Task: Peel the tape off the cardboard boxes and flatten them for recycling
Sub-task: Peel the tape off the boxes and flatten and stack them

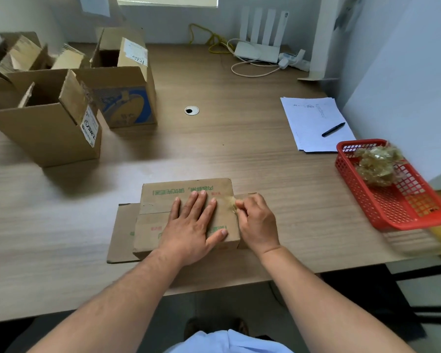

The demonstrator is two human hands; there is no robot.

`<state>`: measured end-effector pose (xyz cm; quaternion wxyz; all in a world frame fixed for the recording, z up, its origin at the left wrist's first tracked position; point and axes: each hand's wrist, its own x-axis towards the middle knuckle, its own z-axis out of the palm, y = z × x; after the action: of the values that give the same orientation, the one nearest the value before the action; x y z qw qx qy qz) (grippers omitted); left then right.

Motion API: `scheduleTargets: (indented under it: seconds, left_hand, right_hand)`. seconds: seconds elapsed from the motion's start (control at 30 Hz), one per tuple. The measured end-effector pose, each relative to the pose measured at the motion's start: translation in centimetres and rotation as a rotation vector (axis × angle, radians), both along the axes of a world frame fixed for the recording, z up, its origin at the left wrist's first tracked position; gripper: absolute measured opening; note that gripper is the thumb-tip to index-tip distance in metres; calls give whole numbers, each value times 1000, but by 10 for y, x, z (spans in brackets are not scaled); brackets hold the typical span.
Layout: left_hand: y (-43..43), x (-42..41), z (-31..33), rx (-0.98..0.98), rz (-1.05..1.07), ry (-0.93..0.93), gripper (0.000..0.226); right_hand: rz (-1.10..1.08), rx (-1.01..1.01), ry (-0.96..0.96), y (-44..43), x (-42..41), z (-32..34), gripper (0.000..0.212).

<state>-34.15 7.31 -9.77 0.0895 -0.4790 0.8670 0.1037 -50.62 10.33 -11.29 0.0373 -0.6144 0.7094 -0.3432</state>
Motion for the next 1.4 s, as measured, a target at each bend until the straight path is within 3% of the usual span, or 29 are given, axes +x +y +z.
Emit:
scheduleTargets:
  seconds: [0.13,0.23,0.3,0.47,0.53,0.67,0.8,0.87,0.97,1.0,1.07,1.2,1.4]
  left_hand:
    - [-3,2,-3,3,-19,6,90]
    - [-6,7,-2,26,-67,-3,104]
    - [-11,13,-1,5,-116,-38,107]
    - [-6,6,-5,-53,-90,-13,107]
    - [-6,-7,-5,-57,-76,3,107]
    - [-9,-47,-2,-41,-130,28,106]
    - [-10,-86,-10,-67,-122,28,107]
    - [-15,-97,-12,-98,-96,16,111]
    - [-23,-120,-12,-114,-72,36,115]
    - [-26,-130,-12,-119,-63,61,115]
    - [-29,-147,-12,-128,-51,79,115]
    - [-30,-162,-12,-143,-34,36,115]
    - [-30,-164,-15,-147,-10,84,113]
  right_hand:
    - [-79,169,19,7,4,13,21]
    - [-176,377,-100,-4,0,17,26]
    - [-192,407,-163,-10,-3,16,23]
    - [-146,433,-96,-19,-15,11,13]
    - [-238,412,-275,-22,-27,8,6]
    - [-459,328,-854,-20,-68,2,15]
    - [-619,55,-1089,-17,-140,24,18]
    - [-636,-43,-968,-21,-189,45,17]
    - [-702,-13,-647,-24,-259,66,6]
    - [-751,5,-578,-22,-279,70,17]
    - [-812,24,-542,-16,-315,73,27]
    - [-813,119,-388,-18,-367,66,18]
    - [-739,193,-316,-38,-386,44,19]
